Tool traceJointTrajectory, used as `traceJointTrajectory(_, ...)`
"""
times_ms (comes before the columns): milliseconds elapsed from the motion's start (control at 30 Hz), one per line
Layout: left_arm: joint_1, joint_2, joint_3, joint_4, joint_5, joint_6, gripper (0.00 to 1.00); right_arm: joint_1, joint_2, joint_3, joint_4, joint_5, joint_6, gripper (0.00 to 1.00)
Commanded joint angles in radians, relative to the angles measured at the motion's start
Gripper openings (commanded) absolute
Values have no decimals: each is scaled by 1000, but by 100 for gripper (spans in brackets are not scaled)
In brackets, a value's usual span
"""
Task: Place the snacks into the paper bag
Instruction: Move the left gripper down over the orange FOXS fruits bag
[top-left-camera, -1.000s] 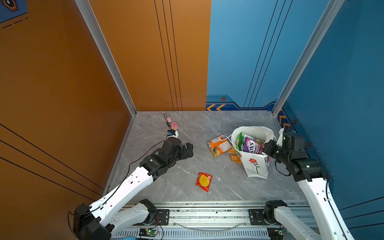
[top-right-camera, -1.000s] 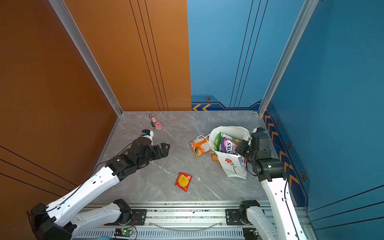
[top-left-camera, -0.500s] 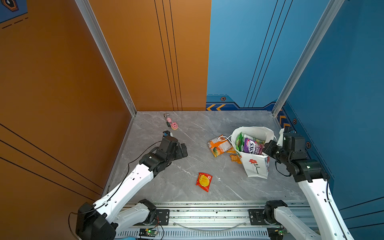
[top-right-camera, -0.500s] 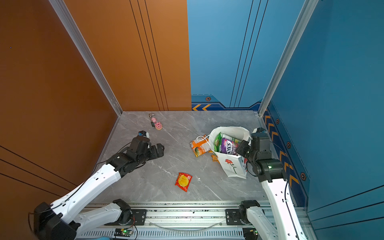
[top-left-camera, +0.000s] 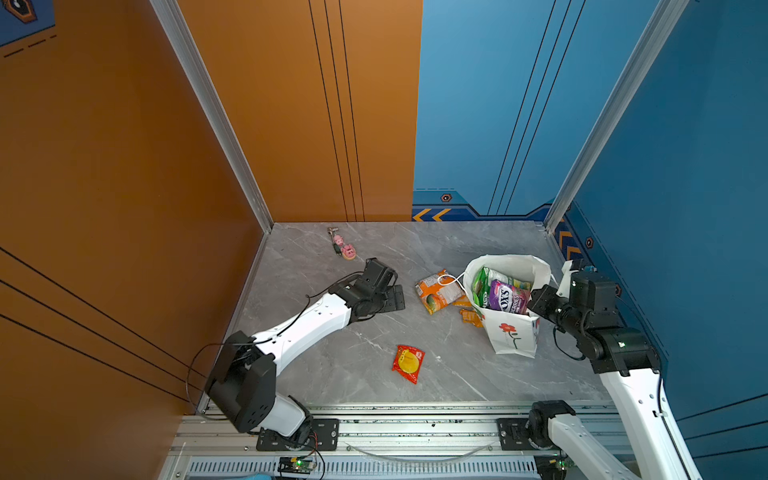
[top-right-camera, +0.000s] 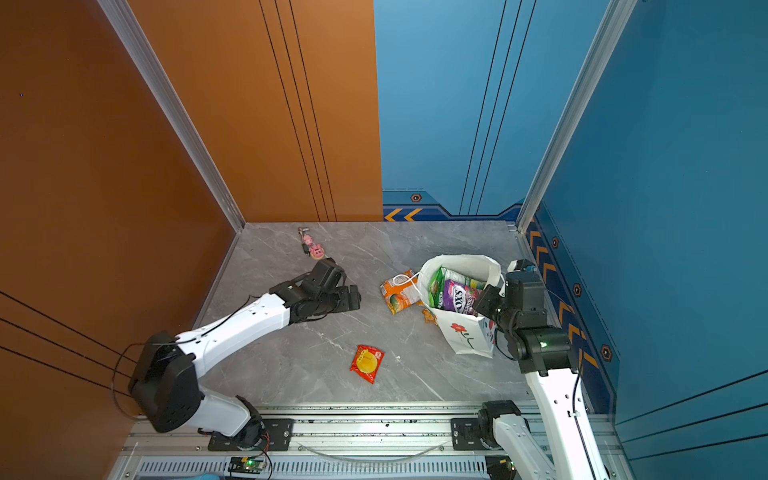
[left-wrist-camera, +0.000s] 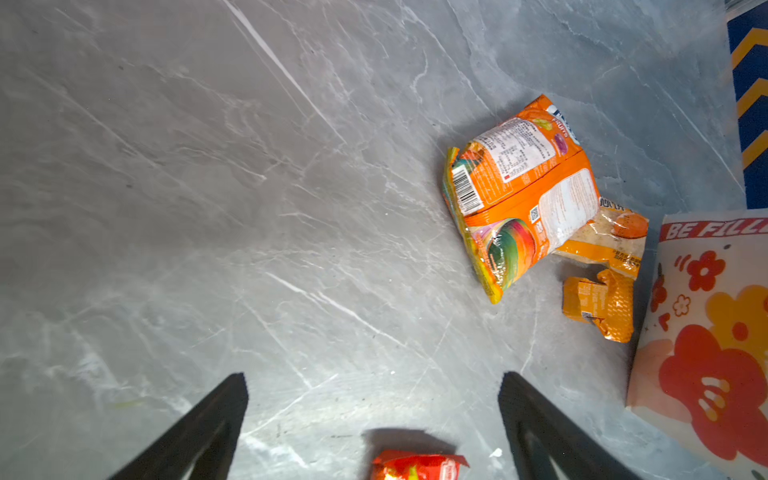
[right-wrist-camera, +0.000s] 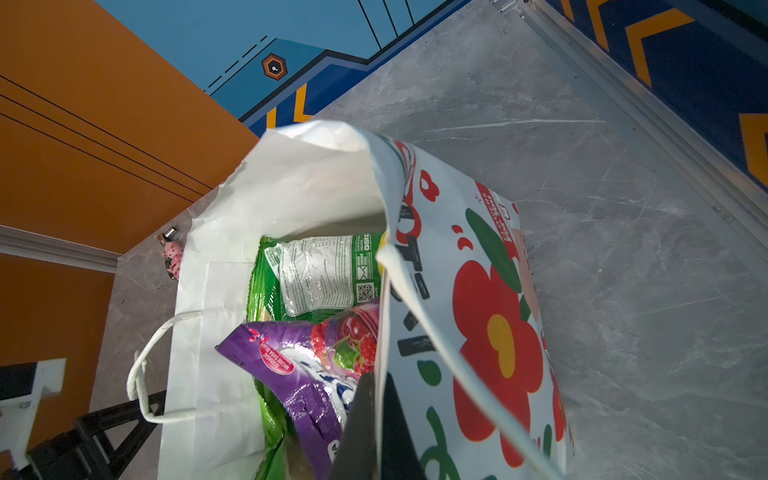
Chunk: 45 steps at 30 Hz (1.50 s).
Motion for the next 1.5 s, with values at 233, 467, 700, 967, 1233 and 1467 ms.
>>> traceJointTrajectory(233,-31,231,135,180,89,-157,97,-7,-36,15,129,-24,-10,0)
traceJointTrajectory(467,-65,423,325,126,103,-151,97,-9,-38,7,129,-27,-16,0)
traceJointTrajectory(700,-86,570,487,12,51,-146,97,-12,-41,7,125,-28,-23,0)
traceJointTrajectory(967,-100,668,578,-111,-41,-106,89,-12,-30,6,131,-29,-24,0)
traceJointTrajectory(1233,-61,615,478,-151,-150,-58,74,-14,-25,6,133,-36,-20,0)
traceJointTrajectory(1467,23,461,272,-112,-217,18,68,-14,-26,6,131,-32,-18,0)
